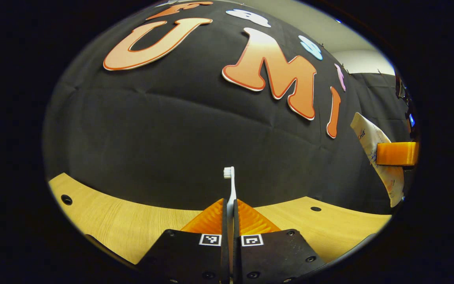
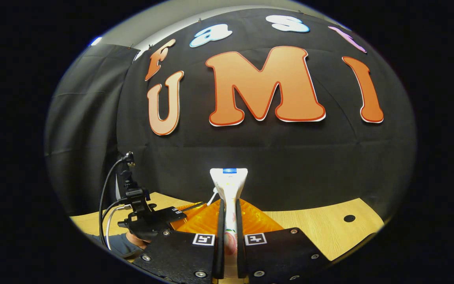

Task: Put the toothbrush and toothpaste on the desktop into the cup, then pick up the cup and place it on the coaster on the desktop.

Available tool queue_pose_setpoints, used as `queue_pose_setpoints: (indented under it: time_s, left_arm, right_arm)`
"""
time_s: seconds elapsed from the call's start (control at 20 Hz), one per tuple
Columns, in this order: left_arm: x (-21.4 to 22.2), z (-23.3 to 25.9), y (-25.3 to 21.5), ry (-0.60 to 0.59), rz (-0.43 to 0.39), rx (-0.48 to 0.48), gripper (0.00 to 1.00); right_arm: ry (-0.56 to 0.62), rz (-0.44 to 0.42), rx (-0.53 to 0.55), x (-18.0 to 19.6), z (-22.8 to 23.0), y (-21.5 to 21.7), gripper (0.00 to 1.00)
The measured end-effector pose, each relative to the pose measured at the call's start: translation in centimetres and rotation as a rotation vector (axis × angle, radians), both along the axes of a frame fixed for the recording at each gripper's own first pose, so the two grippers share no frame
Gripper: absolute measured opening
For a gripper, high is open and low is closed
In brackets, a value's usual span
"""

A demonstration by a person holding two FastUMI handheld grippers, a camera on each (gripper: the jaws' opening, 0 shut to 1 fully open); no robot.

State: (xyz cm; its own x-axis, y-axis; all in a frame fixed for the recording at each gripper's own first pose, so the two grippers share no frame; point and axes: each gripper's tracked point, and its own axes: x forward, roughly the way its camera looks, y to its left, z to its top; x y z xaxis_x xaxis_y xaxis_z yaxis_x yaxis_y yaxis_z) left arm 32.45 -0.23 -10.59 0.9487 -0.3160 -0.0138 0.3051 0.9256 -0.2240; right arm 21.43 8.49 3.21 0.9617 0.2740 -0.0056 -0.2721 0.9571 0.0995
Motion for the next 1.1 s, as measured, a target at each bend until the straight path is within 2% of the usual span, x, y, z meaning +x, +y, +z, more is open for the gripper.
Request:
queue_pose_setpoints:
  time_s: [0.25,0.45,0.5,0.7,0.75,0.8,0.9,1.1]
  left_arm:
    - [-0.5,-0.2,-0.1,-0.009,-0.008,0.016,0.08]
    - [-2.5,-0.7,0.0,0.017,-0.022,0.086,0.34]
    - [-3.1,-1.0,0.1,0.026,-0.023,0.103,0.35]
    - [-6.0,-0.8,0.6,0.057,-0.019,0.134,0.68]
    - [-6.4,-0.7,1.0,0.060,0.010,0.137,0.91]
    - [-7.4,-0.5,1.3,0.062,0.024,0.152,0.95]
    - [-9.4,0.1,1.9,0.065,0.059,0.174,0.98]
    - [-13.1,0.5,3.1,0.100,0.123,0.190,0.97]
  right_arm:
    - [0.000,0.005,0.000,0.3,-0.5,0.2,0.13]
    - [0.009,0.003,0.013,0.4,-0.7,0.2,0.13]
    - [0.007,0.009,0.015,0.3,-0.5,0.3,0.13]
    - [-0.021,0.028,0.028,0.1,-0.4,0.6,0.13]
    - [-0.032,0.040,0.043,0.1,-0.3,0.8,0.13]
    - [-0.041,0.054,0.060,0.2,-0.1,1.2,0.13]
    - [-0.064,0.085,0.097,0.8,0.5,2.1,0.13]
    - [-0.098,0.137,0.161,2.1,0.5,3.6,0.13]
